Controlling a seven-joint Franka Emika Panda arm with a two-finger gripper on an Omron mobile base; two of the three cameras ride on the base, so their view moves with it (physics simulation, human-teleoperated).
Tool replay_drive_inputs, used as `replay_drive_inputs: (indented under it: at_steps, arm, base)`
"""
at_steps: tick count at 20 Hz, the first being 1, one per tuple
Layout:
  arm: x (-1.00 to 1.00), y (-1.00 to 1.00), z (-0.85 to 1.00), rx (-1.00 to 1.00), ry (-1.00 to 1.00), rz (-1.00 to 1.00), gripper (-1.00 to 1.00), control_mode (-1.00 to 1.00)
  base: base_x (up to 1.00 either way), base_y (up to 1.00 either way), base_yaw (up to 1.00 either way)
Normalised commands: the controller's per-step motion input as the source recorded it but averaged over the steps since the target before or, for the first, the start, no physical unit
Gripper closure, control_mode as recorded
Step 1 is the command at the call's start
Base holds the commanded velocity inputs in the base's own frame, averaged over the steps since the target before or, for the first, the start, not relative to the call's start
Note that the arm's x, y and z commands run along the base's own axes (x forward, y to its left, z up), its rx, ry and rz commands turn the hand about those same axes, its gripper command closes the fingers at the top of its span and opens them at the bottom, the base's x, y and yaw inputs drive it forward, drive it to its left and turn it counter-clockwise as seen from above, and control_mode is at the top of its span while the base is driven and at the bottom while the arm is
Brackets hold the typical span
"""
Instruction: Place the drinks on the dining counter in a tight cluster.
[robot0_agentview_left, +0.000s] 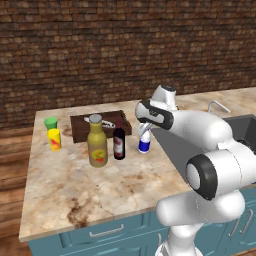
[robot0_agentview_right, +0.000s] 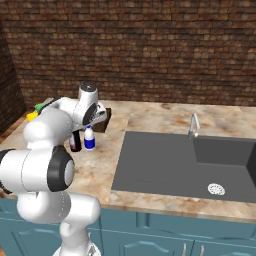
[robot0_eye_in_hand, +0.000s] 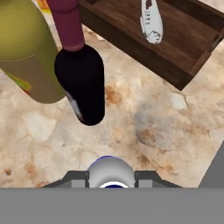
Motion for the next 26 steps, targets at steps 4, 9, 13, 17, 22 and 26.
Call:
replay_drive_inputs:
  at_steps: [4,9,13,17,22,26]
  arm:
    - [0.29,0.06,0.0,-0.07,0.0,0.0,1.0,-1.0]
    - [0.13,0.09,-0.14,-0.04,0.0,0.01,1.0,-1.0]
    - [0.0,0.0,-0.21,-0.01,0.02,0.03,1.0,-1.0]
    - [0.0,0.0,-0.15,0.0,0.02,0.03,1.0,-1.0]
    - [0.05,0.04,-0.23,0.0,0.0,0.02,1.0,-1.0]
    - [0.14,0.05,-0.21,0.0,0.0,0.0,1.0,-1.0]
  base:
    - [0.0,0.0,0.0]
    - [0.0,0.0,0.0]
    - [0.0,0.0,0.0]
    - [0.0,0.0,0.0]
    - [0.0,0.0,0.0]
    - [0.0,0.0,0.0]
